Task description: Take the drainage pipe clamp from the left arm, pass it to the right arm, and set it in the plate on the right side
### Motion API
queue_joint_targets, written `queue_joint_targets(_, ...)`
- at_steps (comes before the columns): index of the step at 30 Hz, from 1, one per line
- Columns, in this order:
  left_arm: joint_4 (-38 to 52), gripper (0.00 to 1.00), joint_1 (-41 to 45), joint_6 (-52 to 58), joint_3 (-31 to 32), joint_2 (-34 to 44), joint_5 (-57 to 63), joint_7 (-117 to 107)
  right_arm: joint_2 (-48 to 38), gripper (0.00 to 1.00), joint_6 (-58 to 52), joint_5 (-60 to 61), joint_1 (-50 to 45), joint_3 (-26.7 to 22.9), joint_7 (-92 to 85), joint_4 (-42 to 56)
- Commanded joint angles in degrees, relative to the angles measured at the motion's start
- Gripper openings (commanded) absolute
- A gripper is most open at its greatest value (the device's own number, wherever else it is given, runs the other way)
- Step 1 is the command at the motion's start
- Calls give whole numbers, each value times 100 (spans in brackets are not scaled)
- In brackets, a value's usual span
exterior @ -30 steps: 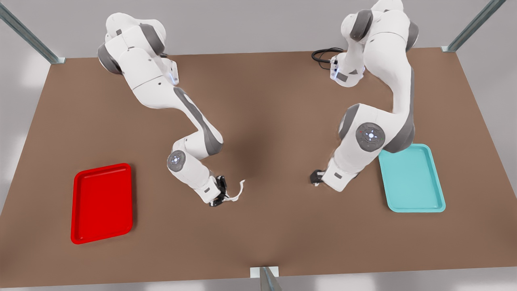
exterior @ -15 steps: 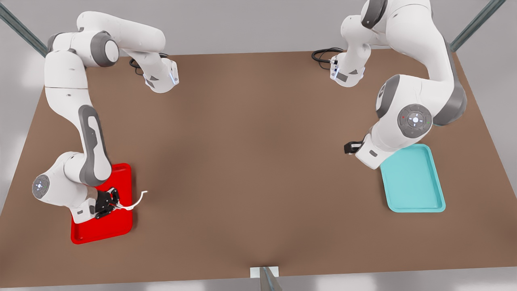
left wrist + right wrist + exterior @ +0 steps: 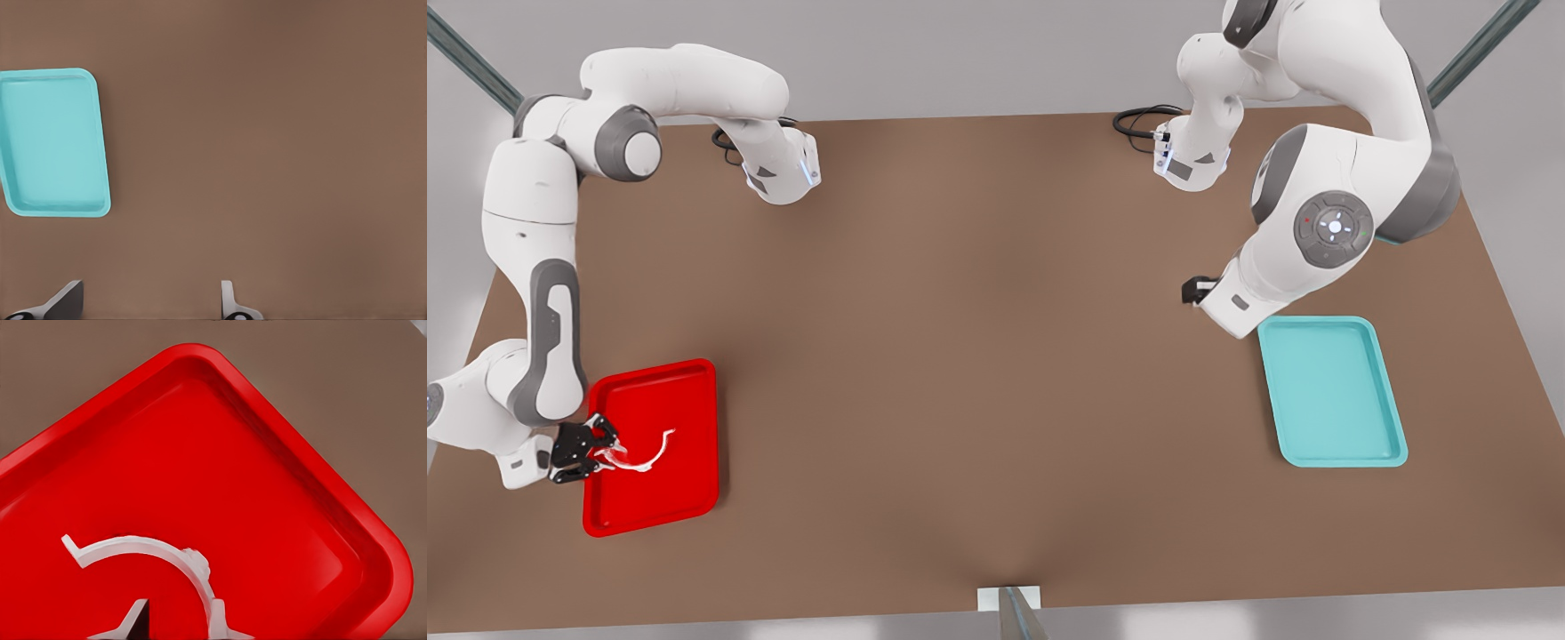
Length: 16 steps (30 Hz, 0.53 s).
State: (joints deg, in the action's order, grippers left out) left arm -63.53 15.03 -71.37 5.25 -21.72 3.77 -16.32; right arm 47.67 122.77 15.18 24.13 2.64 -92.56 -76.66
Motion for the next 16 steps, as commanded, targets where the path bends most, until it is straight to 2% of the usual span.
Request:
queue_joint_targets(1,-2,100,8,80,3,10,9,217,-3,100,-43,213,13,9,-1326,10)
queue_joint_targets(3,7,100,0,97,3,19,1,217,-100,100,-148,240,-22,79,-1203,107)
queue_joint_targets(5,7,100,-9,141,11,28,1,217,-399,100,-1307,134,-610,26,412,731)
queue_joint_targets(8,-2,100,-18,176,3,45,-8,217,-1576,100,-3478,-479,-2147,17,6937,757)
queue_joint_targets(9,-2,100,-18,185,3,45,-17,217,-1865,100,-4126,-840,-2342,52,8293,679)
queue_joint_targets(10,-2,100,-18,220,20,45,-26,217,-2085,100,-4603,-1121,-2342,35,8913,643)
queue_joint_targets(12,-2,100,-35,238,20,36,-34,217,-2763,100,-4604,-1334,-2325,53,8983,46)
queue_joint_targets(16,-10,100,-36,361,38,54,-43,217,-3149,100,-4499,-1342,-2298,35,9115,-95)
